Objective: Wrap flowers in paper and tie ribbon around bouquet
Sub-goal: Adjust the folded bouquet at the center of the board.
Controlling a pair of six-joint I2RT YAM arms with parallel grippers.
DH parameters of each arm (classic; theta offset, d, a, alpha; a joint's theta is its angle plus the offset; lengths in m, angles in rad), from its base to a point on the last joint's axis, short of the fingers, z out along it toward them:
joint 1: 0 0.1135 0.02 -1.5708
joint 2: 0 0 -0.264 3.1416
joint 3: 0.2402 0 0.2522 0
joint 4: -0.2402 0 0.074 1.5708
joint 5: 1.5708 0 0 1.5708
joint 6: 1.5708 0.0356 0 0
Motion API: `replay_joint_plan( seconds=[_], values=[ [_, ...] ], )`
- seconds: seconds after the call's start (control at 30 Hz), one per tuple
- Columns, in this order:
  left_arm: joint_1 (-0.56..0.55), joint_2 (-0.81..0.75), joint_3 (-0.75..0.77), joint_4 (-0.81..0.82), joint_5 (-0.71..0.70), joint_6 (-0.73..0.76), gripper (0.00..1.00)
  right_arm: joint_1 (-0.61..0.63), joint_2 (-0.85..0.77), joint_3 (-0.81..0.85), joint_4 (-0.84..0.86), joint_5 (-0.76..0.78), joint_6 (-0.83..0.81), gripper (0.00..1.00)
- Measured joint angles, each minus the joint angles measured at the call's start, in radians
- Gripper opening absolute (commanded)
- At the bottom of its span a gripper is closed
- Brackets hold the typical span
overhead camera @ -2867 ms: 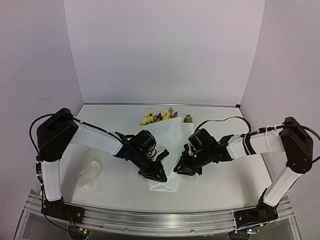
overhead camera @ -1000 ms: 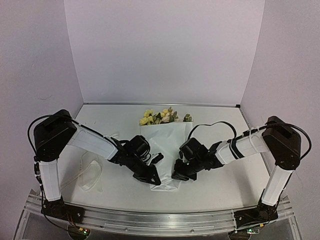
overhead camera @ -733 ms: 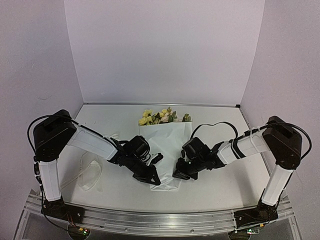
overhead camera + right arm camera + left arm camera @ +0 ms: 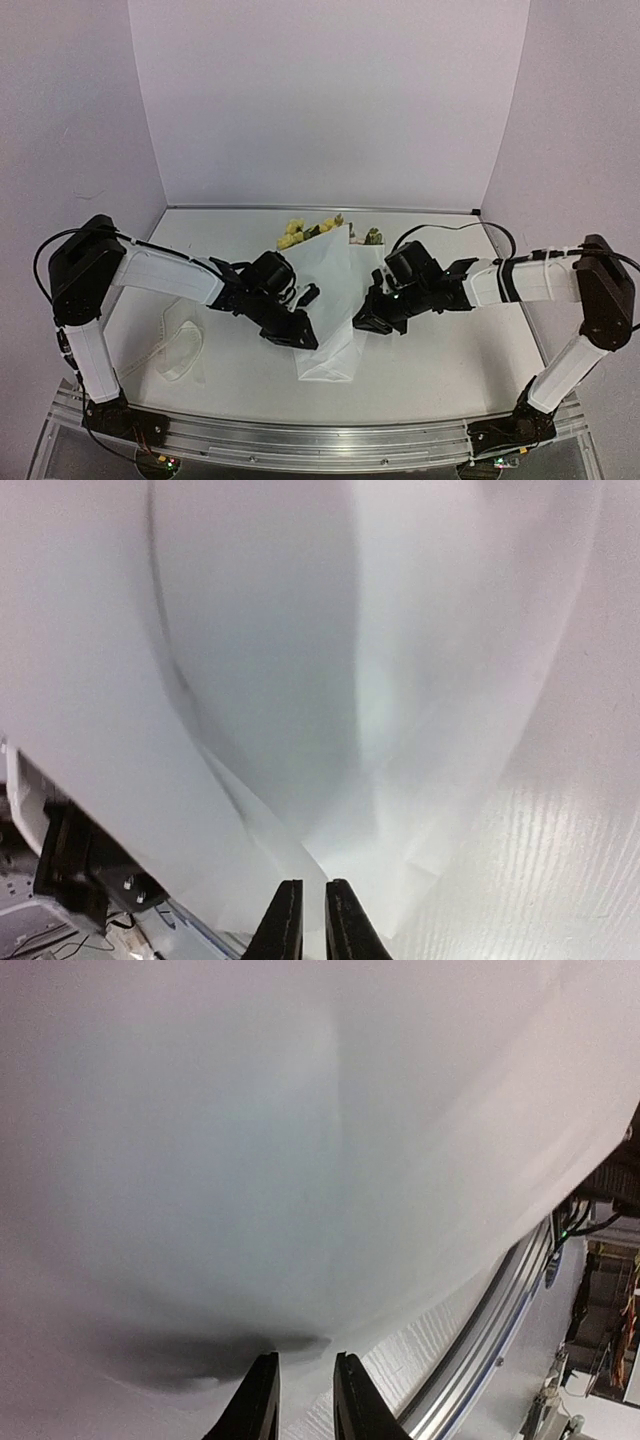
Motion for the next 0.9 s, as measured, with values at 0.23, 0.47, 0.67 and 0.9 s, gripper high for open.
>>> replay_joint_plan(
  seconds=[0.23, 0.47, 0.67, 0.9],
  values=[
    [0.188, 0.046, 0.216, -0.017, -0.033, 0.020, 0.20, -0.008, -0.064, 0.065, -0.081, -0.013, -0.068, 0.17],
    [0.251, 0.349, 0.624, -0.042, 0.026, 0.070, 0.19, -0.047, -0.101, 0.058, -0.171, -0.012, -0.108, 0.24],
    [0.202, 0.538, 0.742, -0.102, 0.076, 0.085, 0.19, -0.101, -0.110, 0.076, -0.215, -0.035, -0.143, 0.30],
    [0.187, 0.564, 0.765, -0.128, 0.097, 0.085, 0.19, -0.175, 0.086, 0.294, -0.219, -0.147, -0.132, 0.31]
  ],
)
